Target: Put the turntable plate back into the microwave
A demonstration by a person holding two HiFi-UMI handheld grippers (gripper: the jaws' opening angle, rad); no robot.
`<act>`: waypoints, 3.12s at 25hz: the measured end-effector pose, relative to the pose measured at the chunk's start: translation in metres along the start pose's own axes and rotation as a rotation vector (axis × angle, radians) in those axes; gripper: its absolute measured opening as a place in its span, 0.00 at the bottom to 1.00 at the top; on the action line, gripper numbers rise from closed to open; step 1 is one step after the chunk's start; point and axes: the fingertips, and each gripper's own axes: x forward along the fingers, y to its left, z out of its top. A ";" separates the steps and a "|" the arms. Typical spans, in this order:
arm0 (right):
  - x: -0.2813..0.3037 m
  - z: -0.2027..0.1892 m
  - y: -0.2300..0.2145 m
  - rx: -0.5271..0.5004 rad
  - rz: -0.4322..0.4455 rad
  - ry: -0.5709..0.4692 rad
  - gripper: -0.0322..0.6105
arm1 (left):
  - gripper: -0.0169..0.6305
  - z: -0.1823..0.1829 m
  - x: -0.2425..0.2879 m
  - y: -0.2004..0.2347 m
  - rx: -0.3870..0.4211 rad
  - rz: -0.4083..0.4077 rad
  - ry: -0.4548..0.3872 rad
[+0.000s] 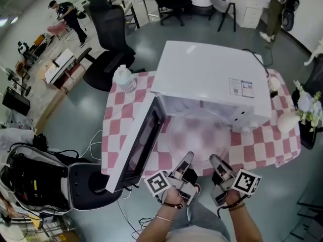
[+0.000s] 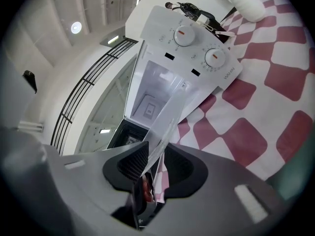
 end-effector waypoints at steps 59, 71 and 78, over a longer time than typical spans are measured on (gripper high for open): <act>-0.037 0.037 -0.094 -0.170 -0.401 -0.033 0.27 | 0.09 0.063 0.111 0.020 0.036 -0.057 -0.107; -0.041 0.039 -0.116 -0.248 -0.532 -0.016 0.09 | 0.09 0.074 0.132 0.021 0.044 -0.062 -0.112; -0.041 0.040 -0.123 -0.265 -0.575 -0.002 0.07 | 0.09 0.077 0.143 0.024 0.054 -0.046 -0.122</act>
